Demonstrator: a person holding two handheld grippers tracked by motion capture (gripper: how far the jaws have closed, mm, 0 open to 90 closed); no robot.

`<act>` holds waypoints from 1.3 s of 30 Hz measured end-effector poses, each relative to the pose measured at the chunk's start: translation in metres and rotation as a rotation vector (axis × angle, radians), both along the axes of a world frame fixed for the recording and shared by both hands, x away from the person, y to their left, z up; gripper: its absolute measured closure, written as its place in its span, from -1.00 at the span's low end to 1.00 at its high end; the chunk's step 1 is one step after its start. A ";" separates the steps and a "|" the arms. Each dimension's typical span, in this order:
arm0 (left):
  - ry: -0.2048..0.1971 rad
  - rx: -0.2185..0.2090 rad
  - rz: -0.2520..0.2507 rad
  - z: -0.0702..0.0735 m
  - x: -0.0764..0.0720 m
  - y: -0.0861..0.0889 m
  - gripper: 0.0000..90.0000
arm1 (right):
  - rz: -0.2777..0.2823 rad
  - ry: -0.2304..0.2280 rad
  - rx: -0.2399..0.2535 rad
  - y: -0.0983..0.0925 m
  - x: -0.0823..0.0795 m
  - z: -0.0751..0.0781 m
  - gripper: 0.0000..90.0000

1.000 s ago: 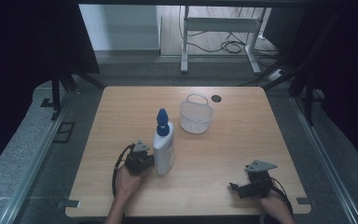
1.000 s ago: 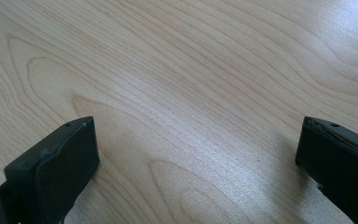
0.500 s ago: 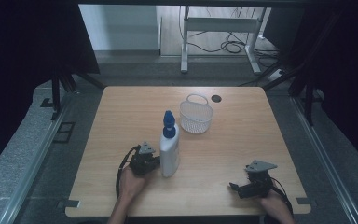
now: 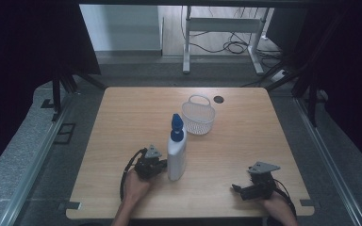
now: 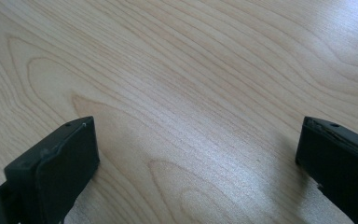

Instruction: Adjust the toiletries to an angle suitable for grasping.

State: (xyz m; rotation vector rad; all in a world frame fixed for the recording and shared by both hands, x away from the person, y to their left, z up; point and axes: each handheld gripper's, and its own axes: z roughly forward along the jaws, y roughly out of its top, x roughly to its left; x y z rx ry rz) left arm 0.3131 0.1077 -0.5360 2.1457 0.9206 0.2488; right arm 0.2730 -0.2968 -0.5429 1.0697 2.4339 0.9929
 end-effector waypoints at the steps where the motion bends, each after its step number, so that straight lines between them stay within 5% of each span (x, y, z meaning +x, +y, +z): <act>1: 0.000 0.003 -0.004 0.001 -0.001 -0.001 0.98 | 0.000 0.000 0.000 0.000 0.000 0.000 -1.00; 29: 0.032 0.006 -0.074 0.002 -0.030 -0.021 0.98 | -0.001 0.000 0.000 0.000 0.000 0.000 -1.00; 35: 0.017 0.061 -0.115 0.001 -0.038 -0.032 0.98 | 0.000 -0.001 0.000 0.000 0.000 0.000 -1.00; 39: 0.015 0.056 -0.139 0.002 -0.043 -0.038 0.98 | 0.000 -0.001 0.000 0.000 0.000 0.000 -1.00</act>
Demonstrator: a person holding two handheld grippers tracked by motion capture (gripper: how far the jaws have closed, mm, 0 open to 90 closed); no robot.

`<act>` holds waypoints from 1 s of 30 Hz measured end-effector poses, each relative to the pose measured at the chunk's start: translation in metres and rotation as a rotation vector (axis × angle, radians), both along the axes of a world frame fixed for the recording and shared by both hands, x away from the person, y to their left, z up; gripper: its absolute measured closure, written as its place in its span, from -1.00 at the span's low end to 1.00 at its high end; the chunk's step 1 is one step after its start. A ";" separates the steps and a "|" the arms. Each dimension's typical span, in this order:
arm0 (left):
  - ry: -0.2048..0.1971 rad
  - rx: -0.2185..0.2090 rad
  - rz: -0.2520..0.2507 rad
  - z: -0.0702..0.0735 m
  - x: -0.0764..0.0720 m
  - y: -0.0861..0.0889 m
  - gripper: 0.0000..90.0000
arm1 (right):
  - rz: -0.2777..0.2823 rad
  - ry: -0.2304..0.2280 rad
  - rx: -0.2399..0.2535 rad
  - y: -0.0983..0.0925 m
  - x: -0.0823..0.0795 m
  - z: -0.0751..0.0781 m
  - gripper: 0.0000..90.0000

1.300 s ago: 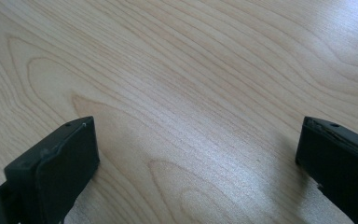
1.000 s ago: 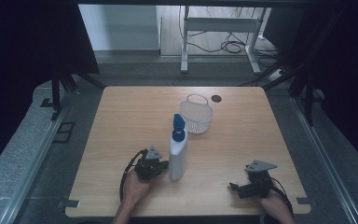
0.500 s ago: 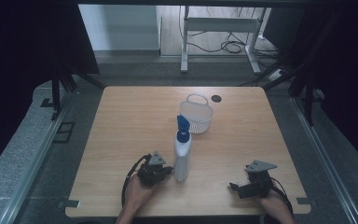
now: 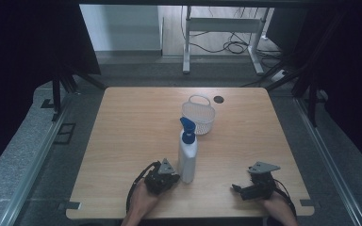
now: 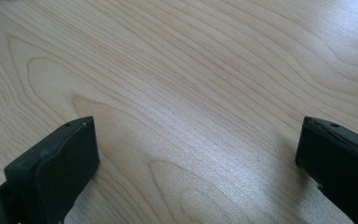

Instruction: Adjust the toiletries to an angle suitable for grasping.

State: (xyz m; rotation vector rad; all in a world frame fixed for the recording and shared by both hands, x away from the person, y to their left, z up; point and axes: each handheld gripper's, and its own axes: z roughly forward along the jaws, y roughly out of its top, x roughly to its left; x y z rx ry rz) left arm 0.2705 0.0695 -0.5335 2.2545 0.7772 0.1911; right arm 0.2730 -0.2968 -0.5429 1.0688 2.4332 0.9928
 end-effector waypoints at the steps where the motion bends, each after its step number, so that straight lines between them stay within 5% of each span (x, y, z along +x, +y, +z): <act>1: -0.002 0.002 -0.008 0.001 -0.001 -0.001 0.98 | 0.000 0.000 0.000 0.000 0.000 0.000 -1.00; 15: -0.004 -0.044 -0.043 0.007 -0.002 -0.014 0.98 | 0.000 0.000 0.000 0.000 0.000 0.000 -1.00; 30: -0.018 -0.032 -0.061 0.003 0.000 -0.037 0.94 | 0.000 0.001 0.000 0.000 0.000 0.000 -1.00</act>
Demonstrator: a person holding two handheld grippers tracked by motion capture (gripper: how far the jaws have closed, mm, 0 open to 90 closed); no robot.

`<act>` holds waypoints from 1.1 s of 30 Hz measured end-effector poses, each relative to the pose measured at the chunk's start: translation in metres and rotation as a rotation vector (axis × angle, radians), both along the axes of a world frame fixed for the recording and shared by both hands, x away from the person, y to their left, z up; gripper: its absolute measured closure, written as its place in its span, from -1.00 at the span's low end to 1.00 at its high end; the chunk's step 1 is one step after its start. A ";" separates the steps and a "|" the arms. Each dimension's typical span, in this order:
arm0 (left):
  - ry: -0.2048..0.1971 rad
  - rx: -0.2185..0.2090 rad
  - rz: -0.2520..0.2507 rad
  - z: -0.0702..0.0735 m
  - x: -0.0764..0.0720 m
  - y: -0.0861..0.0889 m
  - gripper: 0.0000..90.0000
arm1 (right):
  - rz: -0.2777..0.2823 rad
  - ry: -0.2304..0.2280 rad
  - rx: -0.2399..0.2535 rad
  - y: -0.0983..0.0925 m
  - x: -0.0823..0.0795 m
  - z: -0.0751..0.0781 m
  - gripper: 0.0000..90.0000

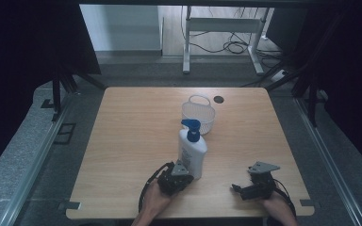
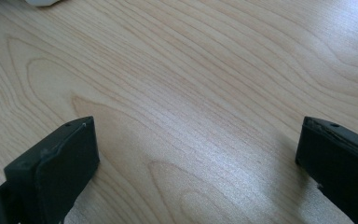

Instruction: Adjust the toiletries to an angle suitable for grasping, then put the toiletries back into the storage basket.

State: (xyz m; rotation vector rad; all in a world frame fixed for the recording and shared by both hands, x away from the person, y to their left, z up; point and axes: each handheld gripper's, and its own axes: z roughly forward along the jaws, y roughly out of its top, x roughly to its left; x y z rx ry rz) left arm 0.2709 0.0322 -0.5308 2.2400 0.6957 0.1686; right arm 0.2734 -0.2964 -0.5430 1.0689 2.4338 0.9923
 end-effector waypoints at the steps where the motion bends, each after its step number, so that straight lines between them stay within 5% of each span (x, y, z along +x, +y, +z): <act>1: 0.000 0.001 0.000 0.000 0.000 0.000 0.94 | 0.000 0.000 0.000 0.000 0.000 0.000 -1.00; 15: 0.010 -0.020 0.022 0.003 -0.004 0.013 0.84 | 0.000 0.000 0.000 0.000 0.000 0.000 -1.00; 25: -0.018 0.000 0.047 0.007 -0.009 0.018 0.57 | 0.001 0.000 0.001 0.000 0.000 0.000 -1.00; 33: -0.001 -0.015 0.065 0.007 -0.010 0.024 0.25 | 0.001 0.000 0.001 0.000 0.000 0.000 -1.00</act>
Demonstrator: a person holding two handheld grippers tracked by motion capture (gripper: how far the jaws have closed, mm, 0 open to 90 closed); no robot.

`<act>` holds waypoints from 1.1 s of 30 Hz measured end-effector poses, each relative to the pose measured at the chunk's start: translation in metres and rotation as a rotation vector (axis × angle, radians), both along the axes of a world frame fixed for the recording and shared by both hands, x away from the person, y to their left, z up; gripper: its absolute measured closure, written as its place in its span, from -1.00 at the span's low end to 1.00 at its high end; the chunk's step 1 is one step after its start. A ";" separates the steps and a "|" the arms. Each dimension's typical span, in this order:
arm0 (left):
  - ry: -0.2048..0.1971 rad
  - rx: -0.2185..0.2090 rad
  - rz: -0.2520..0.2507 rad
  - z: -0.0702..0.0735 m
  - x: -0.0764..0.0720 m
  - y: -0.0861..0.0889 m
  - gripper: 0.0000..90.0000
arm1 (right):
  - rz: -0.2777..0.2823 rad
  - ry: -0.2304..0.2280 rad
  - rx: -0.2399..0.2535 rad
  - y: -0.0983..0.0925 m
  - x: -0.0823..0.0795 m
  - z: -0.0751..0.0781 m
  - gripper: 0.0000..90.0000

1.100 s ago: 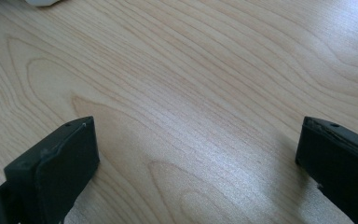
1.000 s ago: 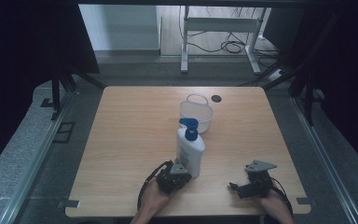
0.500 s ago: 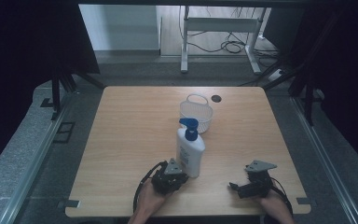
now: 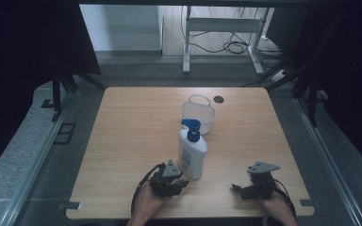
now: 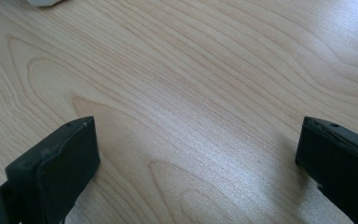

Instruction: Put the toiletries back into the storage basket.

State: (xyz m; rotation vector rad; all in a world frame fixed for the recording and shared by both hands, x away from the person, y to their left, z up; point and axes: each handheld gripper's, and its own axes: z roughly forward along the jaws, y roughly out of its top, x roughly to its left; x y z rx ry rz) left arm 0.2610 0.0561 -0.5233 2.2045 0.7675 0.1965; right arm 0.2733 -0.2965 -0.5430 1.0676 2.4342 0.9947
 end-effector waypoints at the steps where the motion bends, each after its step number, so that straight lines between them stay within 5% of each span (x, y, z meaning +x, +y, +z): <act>1: 0.001 -0.001 0.001 0.000 0.000 0.000 0.22 | 0.000 0.000 -0.001 0.000 0.000 0.000 -1.00; 13: 0.021 -0.022 0.026 0.000 -0.005 0.009 -0.07 | 0.009 -0.001 0.000 0.000 -0.001 0.000 -1.00; 33: 0.036 0.029 0.084 -0.008 -0.018 0.017 -0.43 | 0.023 -0.023 -0.008 0.000 -0.004 0.006 -0.87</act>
